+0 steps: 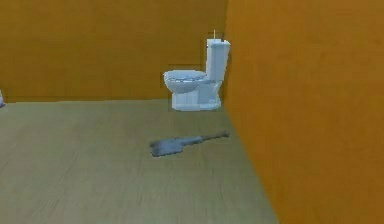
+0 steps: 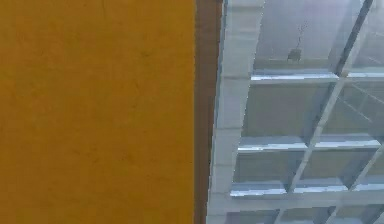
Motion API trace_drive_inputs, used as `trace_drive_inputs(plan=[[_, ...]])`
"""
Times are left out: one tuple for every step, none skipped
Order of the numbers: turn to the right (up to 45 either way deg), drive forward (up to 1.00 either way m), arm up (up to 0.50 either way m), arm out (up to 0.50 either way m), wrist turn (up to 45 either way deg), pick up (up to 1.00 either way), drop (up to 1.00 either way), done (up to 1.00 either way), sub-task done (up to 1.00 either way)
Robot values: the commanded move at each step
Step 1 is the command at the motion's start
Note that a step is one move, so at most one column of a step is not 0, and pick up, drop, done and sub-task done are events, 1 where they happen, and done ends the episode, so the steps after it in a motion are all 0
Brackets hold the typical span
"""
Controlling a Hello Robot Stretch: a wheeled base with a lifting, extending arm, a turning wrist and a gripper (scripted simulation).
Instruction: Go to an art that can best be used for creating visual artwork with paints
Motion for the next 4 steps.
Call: trace_drive_inputs(plan=[[-27.0, 0.00, 0.00, 0.00, 0.0, 0.00, 0.00, 0.00, 0.00], [0.0, 0.40, 0.00, 0.00, 0.0, 0.00, 0.00, 0.00, 0.00], [-42.0, 0.00, 0.00, 0.00, 0.0, 0.00, 0.00, 0.00, 0.00], [0.0, 1.00, 0.00, 0.00, 0.0, 0.00, 0.00, 0.00, 0.00]])
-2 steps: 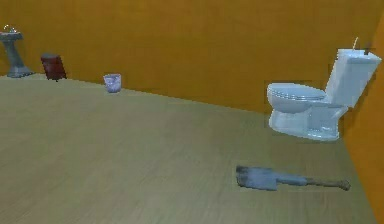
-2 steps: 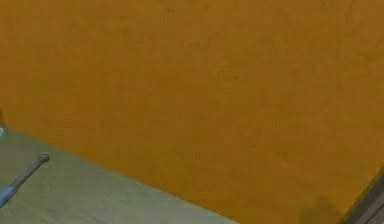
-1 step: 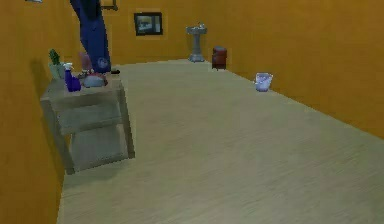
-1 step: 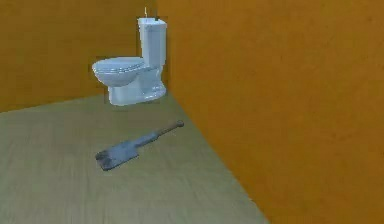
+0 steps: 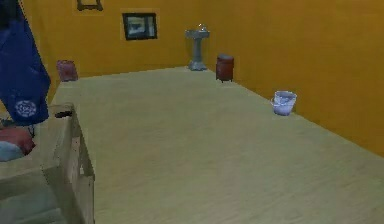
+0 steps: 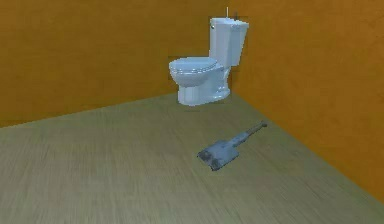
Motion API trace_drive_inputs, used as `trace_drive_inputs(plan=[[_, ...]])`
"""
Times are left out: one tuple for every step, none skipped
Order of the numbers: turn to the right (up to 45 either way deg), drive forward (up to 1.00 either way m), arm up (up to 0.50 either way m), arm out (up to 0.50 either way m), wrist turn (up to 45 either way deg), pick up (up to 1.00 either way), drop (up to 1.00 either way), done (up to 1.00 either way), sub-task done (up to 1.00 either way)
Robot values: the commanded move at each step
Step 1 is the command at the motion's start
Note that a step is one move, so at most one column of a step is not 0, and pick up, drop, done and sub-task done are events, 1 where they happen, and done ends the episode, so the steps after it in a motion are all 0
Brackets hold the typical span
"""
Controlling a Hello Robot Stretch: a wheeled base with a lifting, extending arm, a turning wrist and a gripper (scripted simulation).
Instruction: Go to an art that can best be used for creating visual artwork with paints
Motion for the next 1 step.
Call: trace_drive_inputs(plan=[[-3.0, 0.00, 0.00, 0.00, 0.0, 0.00, 0.00, 0.00, 0.00]])
